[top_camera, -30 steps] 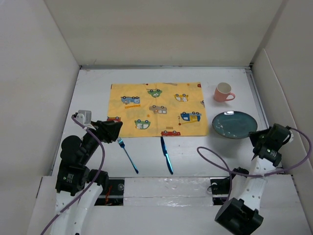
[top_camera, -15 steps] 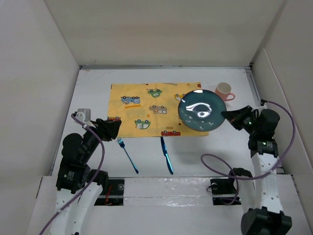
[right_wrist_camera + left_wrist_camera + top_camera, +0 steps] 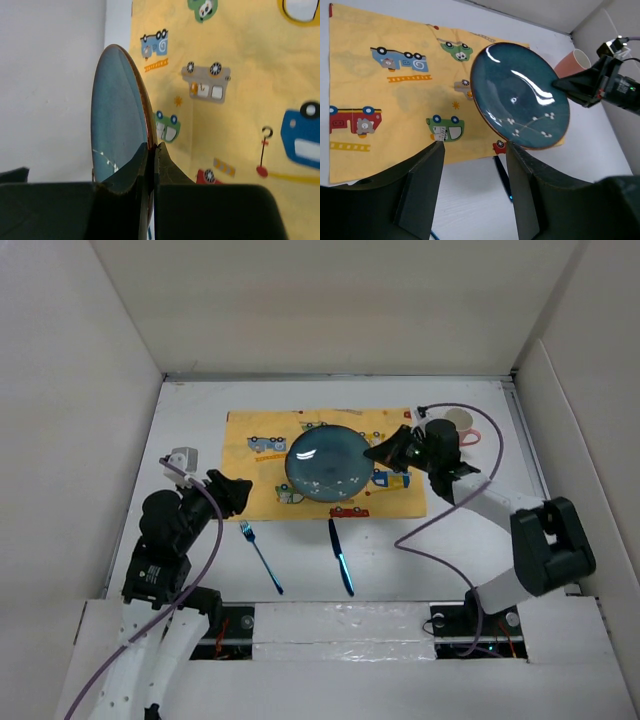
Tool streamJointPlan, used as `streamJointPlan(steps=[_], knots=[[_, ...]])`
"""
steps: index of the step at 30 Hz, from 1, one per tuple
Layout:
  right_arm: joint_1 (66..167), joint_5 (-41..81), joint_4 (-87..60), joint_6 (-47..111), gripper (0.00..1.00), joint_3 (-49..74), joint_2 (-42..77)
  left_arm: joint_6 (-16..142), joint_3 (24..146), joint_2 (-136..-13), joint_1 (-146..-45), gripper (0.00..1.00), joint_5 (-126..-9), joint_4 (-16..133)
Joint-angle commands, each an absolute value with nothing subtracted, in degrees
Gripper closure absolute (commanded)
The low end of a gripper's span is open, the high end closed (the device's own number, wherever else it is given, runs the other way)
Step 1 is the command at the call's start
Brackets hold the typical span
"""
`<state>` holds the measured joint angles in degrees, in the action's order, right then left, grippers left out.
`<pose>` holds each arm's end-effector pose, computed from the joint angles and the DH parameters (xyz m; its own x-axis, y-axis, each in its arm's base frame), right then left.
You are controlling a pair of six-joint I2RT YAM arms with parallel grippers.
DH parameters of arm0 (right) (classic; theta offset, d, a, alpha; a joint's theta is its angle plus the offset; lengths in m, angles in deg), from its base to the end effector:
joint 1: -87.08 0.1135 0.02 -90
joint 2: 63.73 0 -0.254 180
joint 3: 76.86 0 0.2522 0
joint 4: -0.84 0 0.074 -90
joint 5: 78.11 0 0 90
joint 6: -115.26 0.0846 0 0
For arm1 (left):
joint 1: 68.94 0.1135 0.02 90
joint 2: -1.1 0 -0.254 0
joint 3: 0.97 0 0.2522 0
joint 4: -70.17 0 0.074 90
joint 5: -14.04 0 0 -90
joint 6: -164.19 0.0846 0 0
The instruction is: Set the dinner table for one person
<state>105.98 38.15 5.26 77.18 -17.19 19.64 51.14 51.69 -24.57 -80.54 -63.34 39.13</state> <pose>0.3314 0.1530 0.2149 -0.7323 0.4954 -0.4672 -0.1770 0.5240 0.8331 0.1647 -0.0527 0.3269 -0.2241 -0.3440 -0.9118 0.3499 0.8448 -0.4048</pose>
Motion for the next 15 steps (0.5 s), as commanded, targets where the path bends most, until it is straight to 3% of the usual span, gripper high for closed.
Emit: streamJointPlan(steps=[1, 6, 15], knots=[[106.2, 37.6, 27.0, 82.2, 1.00, -8.3, 23.5, 51.6, 51.6, -21.8, -79.8, 0.51, -64.0, 42.2], [108.4, 37.9, 27.6, 82.2, 1.00, -0.3, 36.3, 51.2, 51.3, -19.6, -79.8, 0.52, -65.6, 42.3], [110.2, 38.2, 27.0, 81.9, 1.00, 5.8, 46.9, 51.0, 51.4, -21.2, -79.8, 0.52, -66.1, 41.7]])
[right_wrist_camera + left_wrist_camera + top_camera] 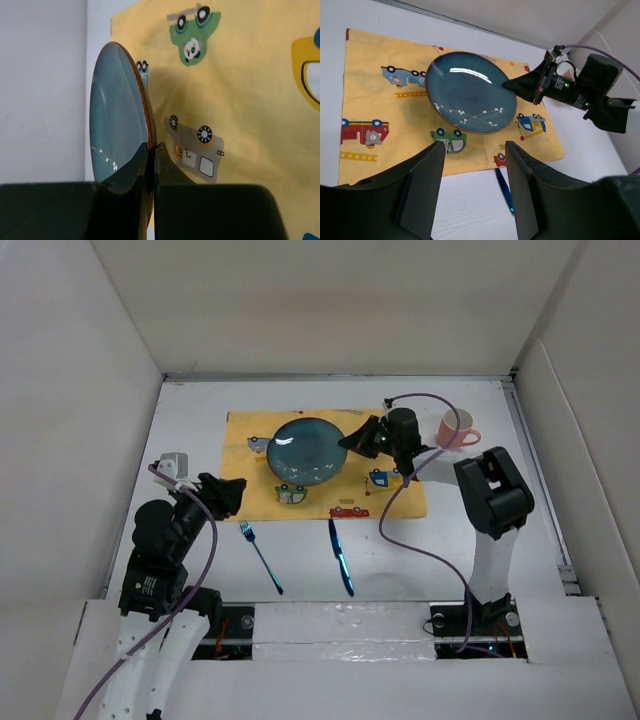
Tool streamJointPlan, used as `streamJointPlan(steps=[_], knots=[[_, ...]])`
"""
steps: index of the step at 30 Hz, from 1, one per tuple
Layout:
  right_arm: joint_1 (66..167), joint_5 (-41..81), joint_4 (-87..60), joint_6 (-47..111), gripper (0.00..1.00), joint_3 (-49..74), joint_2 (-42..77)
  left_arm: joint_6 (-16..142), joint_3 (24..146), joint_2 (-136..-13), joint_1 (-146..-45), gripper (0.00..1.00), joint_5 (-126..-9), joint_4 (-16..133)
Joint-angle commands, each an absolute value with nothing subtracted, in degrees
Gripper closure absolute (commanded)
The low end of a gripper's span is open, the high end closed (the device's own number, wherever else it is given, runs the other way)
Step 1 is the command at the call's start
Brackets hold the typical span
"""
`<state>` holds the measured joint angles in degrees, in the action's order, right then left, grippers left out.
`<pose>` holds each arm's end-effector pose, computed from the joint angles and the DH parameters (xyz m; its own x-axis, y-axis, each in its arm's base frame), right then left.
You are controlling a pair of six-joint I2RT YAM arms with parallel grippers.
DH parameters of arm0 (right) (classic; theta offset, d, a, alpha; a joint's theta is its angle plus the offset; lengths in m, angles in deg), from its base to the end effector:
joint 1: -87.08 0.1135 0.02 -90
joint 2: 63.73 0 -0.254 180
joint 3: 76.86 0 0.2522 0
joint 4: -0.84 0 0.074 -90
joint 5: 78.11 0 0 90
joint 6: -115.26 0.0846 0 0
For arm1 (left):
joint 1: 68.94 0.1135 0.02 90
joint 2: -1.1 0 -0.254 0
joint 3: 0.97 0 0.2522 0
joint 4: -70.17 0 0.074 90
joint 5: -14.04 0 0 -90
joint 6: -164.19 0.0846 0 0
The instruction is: Set the dinner table for one person
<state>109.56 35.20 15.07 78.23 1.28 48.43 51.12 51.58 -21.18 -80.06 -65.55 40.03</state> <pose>0.4192 0.2097 0.1563 -0.7434 0.4858 -0.4597 -0.1689 0.5287 0.8319 0.1540 -0.0459 0.3373 -0.1418 -0.3649 -0.9202 0.3385 0.8557 -0.3915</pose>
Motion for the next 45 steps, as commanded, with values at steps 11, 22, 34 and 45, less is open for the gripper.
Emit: streamJointPlan(steps=[11, 22, 34, 45], knots=[[110.7, 36.9, 28.4, 81.4, 1.00, 3.2, 52.2, 51.0, 51.3, -21.3, -79.8, 0.52, -65.7, 41.9], [110.1, 36.2, 27.0, 78.0, 0.59, -1.9, 51.9, 51.2, 51.2, -21.1, -79.8, 0.52, -65.3, 42.1], [109.1, 27.8, 5.1, 64.7, 0.31, 2.5, 42.0, 51.2, 51.2, -19.7, -79.8, 0.55, -65.4, 42.0], [94.3, 12.9, -11.8, 55.9, 1.00, 3.1, 26.5, 51.2, 51.1, -18.6, -79.8, 1.00, -65.0, 42.2]])
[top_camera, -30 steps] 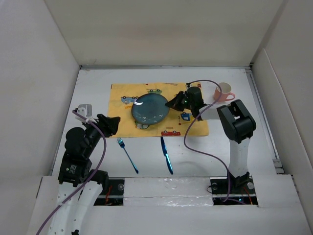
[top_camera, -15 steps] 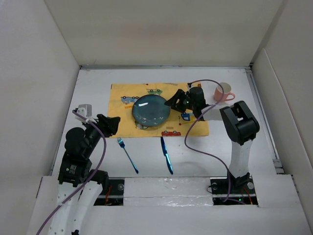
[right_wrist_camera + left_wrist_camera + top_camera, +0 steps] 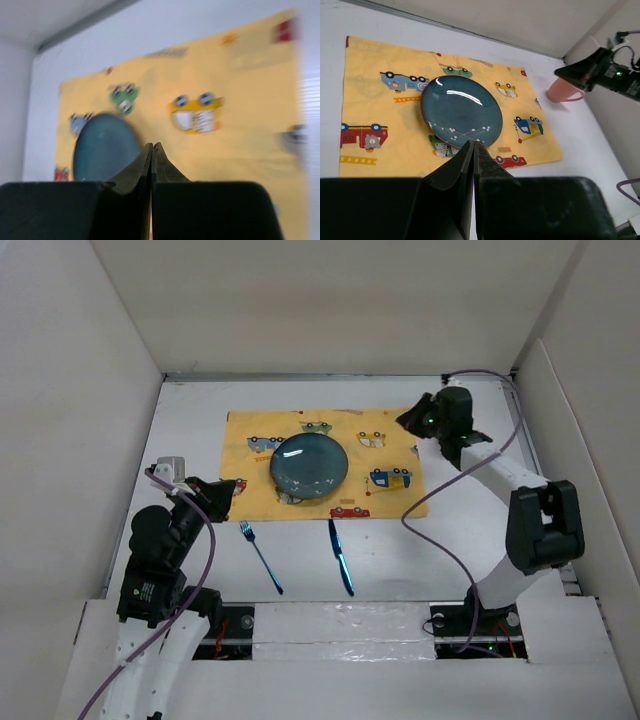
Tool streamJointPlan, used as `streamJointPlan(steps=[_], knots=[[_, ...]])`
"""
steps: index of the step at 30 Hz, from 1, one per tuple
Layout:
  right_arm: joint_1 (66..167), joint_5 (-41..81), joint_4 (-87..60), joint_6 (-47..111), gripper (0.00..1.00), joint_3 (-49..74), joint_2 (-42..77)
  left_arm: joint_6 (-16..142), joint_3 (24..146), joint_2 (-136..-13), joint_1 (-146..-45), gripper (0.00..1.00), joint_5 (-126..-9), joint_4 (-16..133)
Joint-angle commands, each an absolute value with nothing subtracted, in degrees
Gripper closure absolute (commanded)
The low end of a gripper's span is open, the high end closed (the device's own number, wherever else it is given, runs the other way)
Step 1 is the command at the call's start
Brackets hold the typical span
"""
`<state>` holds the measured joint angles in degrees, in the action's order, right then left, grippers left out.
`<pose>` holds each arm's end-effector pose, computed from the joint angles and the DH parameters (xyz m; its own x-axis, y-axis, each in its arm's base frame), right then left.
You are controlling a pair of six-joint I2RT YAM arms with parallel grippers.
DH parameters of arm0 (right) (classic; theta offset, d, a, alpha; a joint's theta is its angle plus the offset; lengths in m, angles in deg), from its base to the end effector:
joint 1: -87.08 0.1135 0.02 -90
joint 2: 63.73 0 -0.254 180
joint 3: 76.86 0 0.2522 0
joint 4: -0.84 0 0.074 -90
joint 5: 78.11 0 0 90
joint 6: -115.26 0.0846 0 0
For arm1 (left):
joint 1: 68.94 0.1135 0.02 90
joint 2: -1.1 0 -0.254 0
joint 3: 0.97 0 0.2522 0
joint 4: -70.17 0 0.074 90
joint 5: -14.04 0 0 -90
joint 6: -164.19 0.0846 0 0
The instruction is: Set the dinner table for one person
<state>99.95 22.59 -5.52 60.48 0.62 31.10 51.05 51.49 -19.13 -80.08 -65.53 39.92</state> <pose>0.4118 0.1102 0.2282 -0.5420 0.4574 -0.7049 -0.0881 0.8033 0.5890 0.1463 -0.0444 0.3413 -0.1133 -0.3716 -0.9215 0.3513 0.8525 -0.3870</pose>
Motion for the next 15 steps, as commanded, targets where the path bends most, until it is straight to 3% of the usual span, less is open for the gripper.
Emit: streamJointPlan(steps=[1, 3, 6, 7, 10, 15], knots=[[92.9, 10.2, -12.6, 54.9, 1.00, 3.6, 24.9, 51.3, 51.1, -18.4, -79.8, 1.00, -64.8, 42.3], [90.5, 2.7, -15.5, 54.4, 0.99, 3.5, 23.4, 51.3, 51.1, -17.8, -79.8, 0.98, -64.7, 42.3], [87.0, -6.0, -13.5, 54.9, 0.67, 2.2, 22.8, 51.4, 51.2, -17.4, -80.3, 0.83, -64.9, 42.0], [85.3, -5.9, -11.4, 54.5, 0.49, 2.2, 23.4, 51.3, 51.2, -17.1, -80.3, 0.81, -64.9, 42.0], [83.1, -4.1, -16.1, 54.3, 0.42, 8.2, 29.5, 51.3, 51.4, -17.2, -80.8, 0.75, -65.6, 41.8], [81.3, -4.5, -24.6, 52.0, 0.41, 18.2, 38.8, 51.2, 51.5, -16.1, -81.3, 0.71, -66.3, 41.6]])
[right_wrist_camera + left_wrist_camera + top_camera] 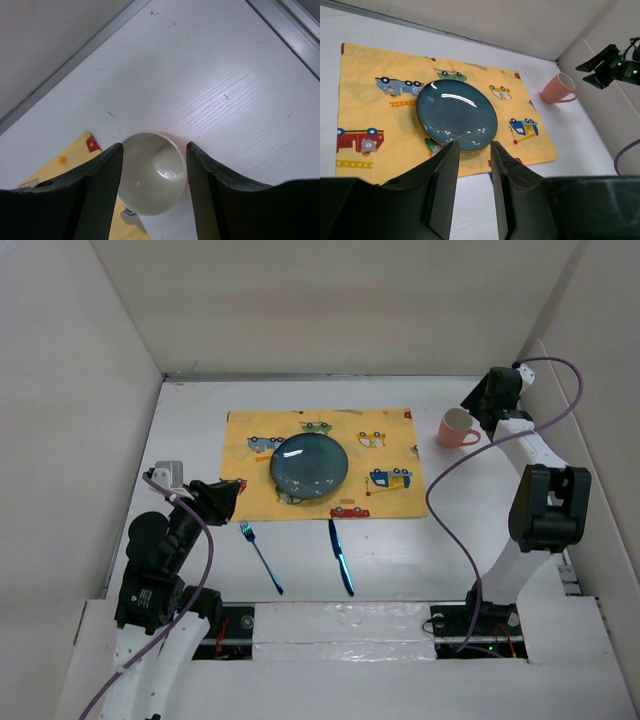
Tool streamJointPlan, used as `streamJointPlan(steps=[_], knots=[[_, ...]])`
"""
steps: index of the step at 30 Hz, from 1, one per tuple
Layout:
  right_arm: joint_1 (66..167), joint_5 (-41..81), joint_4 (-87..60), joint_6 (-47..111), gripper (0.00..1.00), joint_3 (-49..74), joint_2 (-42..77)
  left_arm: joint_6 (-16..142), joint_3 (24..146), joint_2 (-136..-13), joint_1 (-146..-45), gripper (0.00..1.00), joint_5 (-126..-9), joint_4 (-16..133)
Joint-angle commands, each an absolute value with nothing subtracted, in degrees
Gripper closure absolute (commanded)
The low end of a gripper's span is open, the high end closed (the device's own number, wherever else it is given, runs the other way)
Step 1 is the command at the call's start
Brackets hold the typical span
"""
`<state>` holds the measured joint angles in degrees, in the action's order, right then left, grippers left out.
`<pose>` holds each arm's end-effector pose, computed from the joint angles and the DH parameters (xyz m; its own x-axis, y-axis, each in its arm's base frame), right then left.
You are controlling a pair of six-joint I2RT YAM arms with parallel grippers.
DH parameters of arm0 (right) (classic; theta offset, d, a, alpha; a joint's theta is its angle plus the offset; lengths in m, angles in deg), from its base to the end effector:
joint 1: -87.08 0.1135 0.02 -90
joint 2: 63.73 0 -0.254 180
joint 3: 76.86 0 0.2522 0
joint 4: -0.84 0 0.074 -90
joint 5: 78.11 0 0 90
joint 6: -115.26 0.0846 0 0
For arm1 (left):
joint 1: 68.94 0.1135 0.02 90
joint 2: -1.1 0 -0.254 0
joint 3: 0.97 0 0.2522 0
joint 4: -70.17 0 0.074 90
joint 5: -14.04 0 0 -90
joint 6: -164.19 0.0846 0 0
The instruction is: Set the dinner table for one person
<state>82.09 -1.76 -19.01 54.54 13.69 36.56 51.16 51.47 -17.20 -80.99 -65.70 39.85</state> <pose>0.4463 -0.0590 0.2436 -0.2877 0.5022 -0.8155 0.4926 0.8078 0.3237 0.1382 -0.0449 0.3453 -0.0884 -0.3748 -0.9229 0.3745 0.8460 -0.3794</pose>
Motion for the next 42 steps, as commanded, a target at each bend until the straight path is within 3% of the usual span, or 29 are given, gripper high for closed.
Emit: streamJointPlan(steps=[1, 9, 10, 12, 13, 15, 20, 23, 27, 36, 42], knots=[[81.3, -4.6, -24.6, 51.7, 0.42, 18.1, 39.2, 51.2, 51.5, -16.3, -81.3, 0.71, -66.3, 41.6], [80.8, -2.9, -25.0, 52.2, 0.50, 19.0, 44.7, 51.2, 51.5, -16.0, -81.3, 0.70, -66.1, 41.6], [80.2, -2.4, -25.0, 52.5, 0.64, 19.1, 45.5, 51.2, 51.5, -15.8, -81.3, 0.69, -66.2, 41.6], [80.2, -2.4, -24.2, 52.6, 0.68, 18.1, 45.3, 51.2, 51.5, -15.8, -81.3, 0.69, -66.4, 41.6], [80.2, -2.7, -23.4, 52.9, 0.85, 17.4, 45.2, 51.2, 51.5, -16.1, -81.3, 0.69, -66.3, 41.6], [80.2, -3.0, -23.1, 53.9, 1.00, 16.8, 43.9, 51.2, 51.5, -16.2, -81.3, 0.69, -66.2, 41.5], [83.0, -5.6, -14.3, 55.2, 1.00, 10.4, 33.7, 51.2, 51.5, -16.9, -81.3, 0.68, -65.9, 41.6], [85.9, -2.7, -17.6, 53.0, 1.00, 13.6, 31.6, 51.2, 51.4, -16.7, -81.3, 0.67, -66.0, 41.8], [93.1, -1.8, -23.1, 49.9, 1.00, 22.4, 36.1, 51.2, 51.4, -17.7, -81.3, 0.65, -65.9, 41.6], [97.9, -1.2, -34.1, 46.6, 1.00, 43.6, 52.9, 51.0, 51.3, -17.6, -81.3, 0.62, -66.5, 41.8], [99.3, -2.9, -36.6, 45.4, 1.00, 48.2, 56.5, 51.0, 51.3, -17.6, -81.3, 0.61, -66.6, 41.6]])
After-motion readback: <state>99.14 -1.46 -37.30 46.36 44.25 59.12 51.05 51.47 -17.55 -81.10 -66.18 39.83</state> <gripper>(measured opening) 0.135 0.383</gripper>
